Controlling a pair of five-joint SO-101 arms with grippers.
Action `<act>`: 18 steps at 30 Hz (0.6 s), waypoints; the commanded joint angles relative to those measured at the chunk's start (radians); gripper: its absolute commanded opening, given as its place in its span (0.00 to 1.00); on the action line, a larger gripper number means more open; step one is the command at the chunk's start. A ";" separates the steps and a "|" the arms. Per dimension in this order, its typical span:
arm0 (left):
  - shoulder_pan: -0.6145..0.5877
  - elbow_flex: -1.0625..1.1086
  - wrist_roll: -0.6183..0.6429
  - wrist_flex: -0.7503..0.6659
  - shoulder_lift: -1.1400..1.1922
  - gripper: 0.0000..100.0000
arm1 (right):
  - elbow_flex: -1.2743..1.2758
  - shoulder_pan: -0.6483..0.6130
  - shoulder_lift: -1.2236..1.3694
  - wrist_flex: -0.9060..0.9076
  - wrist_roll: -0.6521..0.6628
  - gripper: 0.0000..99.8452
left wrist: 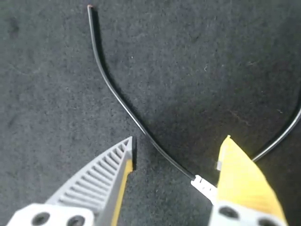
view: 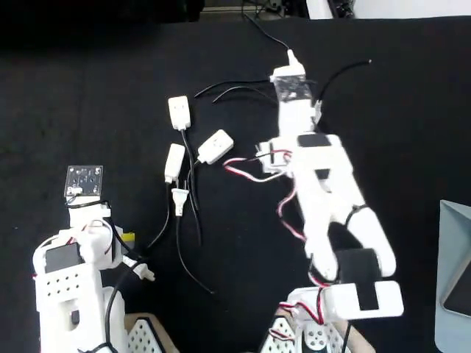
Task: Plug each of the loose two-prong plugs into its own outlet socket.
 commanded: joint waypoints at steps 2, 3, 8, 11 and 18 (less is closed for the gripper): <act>-0.010 -0.004 -0.009 -0.015 -0.012 0.29 | -0.016 0.104 0.004 -0.014 0.069 0.01; -0.010 -0.004 -0.009 -0.015 -0.012 0.29 | -0.012 0.120 0.004 -0.008 0.091 0.02; -0.010 -0.004 -0.009 -0.015 -0.012 0.29 | 0.044 0.161 0.012 0.031 0.215 0.01; -0.010 -0.004 -0.009 -0.015 -0.012 0.29 | 0.097 0.170 0.012 0.054 0.287 0.01; -0.010 -0.004 -0.009 -0.015 -0.012 0.29 | 0.193 0.114 0.013 0.057 0.354 0.01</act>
